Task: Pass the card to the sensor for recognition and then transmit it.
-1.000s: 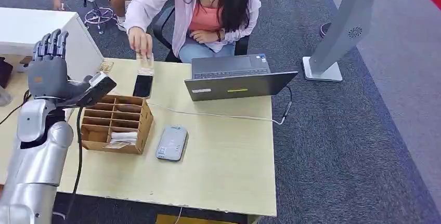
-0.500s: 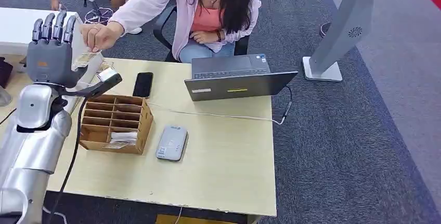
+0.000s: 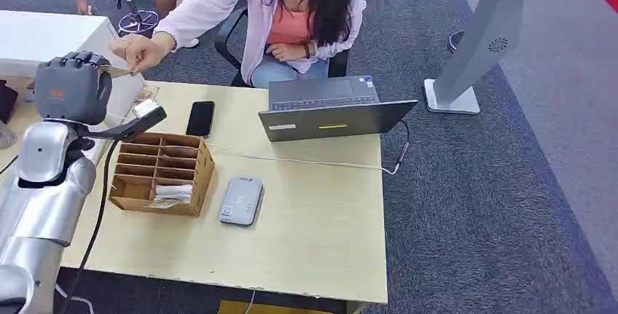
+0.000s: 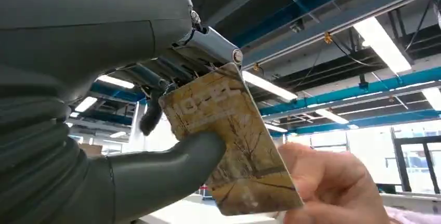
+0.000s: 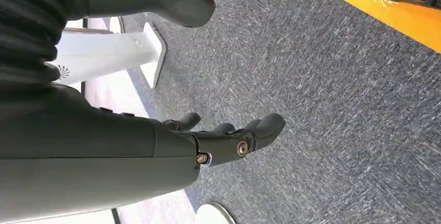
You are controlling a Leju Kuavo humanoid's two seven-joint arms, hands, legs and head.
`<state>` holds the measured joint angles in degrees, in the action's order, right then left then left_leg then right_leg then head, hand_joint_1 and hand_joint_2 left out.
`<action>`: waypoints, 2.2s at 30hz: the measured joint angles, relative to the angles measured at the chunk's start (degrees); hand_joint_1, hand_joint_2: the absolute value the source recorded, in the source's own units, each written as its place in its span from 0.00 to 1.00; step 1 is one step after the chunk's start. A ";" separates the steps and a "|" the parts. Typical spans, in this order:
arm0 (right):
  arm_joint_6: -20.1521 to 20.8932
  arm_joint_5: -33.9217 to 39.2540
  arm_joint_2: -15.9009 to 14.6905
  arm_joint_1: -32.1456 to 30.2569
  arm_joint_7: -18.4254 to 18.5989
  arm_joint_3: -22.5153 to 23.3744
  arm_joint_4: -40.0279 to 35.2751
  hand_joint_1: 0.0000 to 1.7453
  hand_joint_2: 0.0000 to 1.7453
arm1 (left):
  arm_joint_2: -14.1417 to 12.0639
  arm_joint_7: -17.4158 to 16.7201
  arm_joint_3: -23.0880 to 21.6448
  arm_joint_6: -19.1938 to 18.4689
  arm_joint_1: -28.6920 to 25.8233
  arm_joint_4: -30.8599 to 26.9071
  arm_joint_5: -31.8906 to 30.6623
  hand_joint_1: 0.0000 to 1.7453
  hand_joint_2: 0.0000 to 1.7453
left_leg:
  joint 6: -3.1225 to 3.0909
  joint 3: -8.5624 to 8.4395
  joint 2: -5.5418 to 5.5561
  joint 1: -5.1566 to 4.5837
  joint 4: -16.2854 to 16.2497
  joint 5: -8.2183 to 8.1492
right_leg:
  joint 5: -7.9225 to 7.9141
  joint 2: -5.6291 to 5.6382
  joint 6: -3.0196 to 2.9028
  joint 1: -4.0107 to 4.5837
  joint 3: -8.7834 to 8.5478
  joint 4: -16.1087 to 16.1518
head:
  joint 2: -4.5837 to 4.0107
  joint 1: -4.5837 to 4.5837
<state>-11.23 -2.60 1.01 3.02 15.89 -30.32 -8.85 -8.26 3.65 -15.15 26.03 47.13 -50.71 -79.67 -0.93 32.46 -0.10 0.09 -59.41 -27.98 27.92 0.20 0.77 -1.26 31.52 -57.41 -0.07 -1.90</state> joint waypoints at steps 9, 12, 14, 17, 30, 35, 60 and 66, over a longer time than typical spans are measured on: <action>-0.07 0.42 0.00 0.01 -0.22 -0.22 0.02 0.00 1.00 | 0.79 2.21 -1.29 0.02 -5.28 -3.82 2.38 1.00 1.00 | 0.00 0.01 0.00 0.00 0.00 0.00 | 0.00 0.00 0.00 0.00 0.02 0.00 | 0.00 0.02; -0.13 0.79 0.00 0.00 -0.22 -0.22 0.04 0.00 1.00 | 1.66 3.63 -2.34 0.04 -7.07 -6.03 2.98 1.00 1.00 | 0.00 0.00 0.01 -0.02 -0.01 0.00 | -0.01 -0.01 0.00 -0.02 0.03 0.01 | 0.00 0.04; -0.15 0.83 0.00 0.01 -0.22 -0.22 0.04 0.00 1.00 | 2.98 3.74 -3.66 0.20 -9.47 -8.56 2.78 1.00 1.00 | 0.00 0.02 0.06 -0.02 -0.01 0.00 | 0.00 -0.09 0.01 -0.03 0.02 0.02 | 0.00 0.02; -0.28 1.00 0.02 0.11 -0.24 -0.22 0.04 0.00 1.00 | 5.45 3.54 -6.67 0.42 -13.59 -11.98 2.08 1.00 1.00 | -0.02 0.07 0.05 -0.02 -0.01 -0.01 | 0.00 -0.08 0.01 -0.03 0.03 0.03 | 0.00 0.02; -0.50 1.53 0.26 0.11 -0.48 -0.22 0.04 0.00 1.00 | 10.21 -1.66 -16.37 -5.53 -19.99 -12.65 -0.65 1.00 1.00 | 0.03 0.10 0.04 -0.07 0.00 0.03 | -0.02 -0.06 -0.01 0.01 0.12 0.03 | 0.00 0.04; -0.94 1.97 0.35 0.08 -0.31 -0.22 0.07 0.00 1.00 | 10.58 -4.33 -16.72 -12.13 -19.85 -9.53 -0.52 1.00 1.00 | 0.01 0.10 0.02 -0.03 0.00 0.05 | -0.02 -0.03 -0.01 0.01 0.14 0.03 | 0.00 0.02; -0.74 2.16 0.39 0.02 -0.15 -0.22 0.07 0.00 1.00 | 9.88 -1.47 -19.17 -24.07 -14.49 2.45 6.82 1.00 1.00 | 0.00 0.14 0.03 -0.03 0.00 0.06 | -0.05 -0.05 0.01 0.00 0.14 0.02 | 0.00 0.02; -0.48 2.03 0.39 -0.01 -0.48 -0.26 0.07 0.00 1.00 | 8.87 -6.04 -19.17 -15.82 -13.67 1.46 4.28 1.00 1.00 | 0.00 0.16 0.04 -0.02 -0.01 0.10 | -0.08 -0.06 0.03 0.00 0.15 0.02 | 0.00 0.02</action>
<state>-11.72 -0.57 1.40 3.00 15.41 -30.58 -8.79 0.61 -2.39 -34.32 10.21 33.47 -49.25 -75.39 -0.93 32.62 -0.05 0.07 -59.42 -27.89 27.84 0.14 0.80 -1.26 31.67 -57.39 -0.07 -1.88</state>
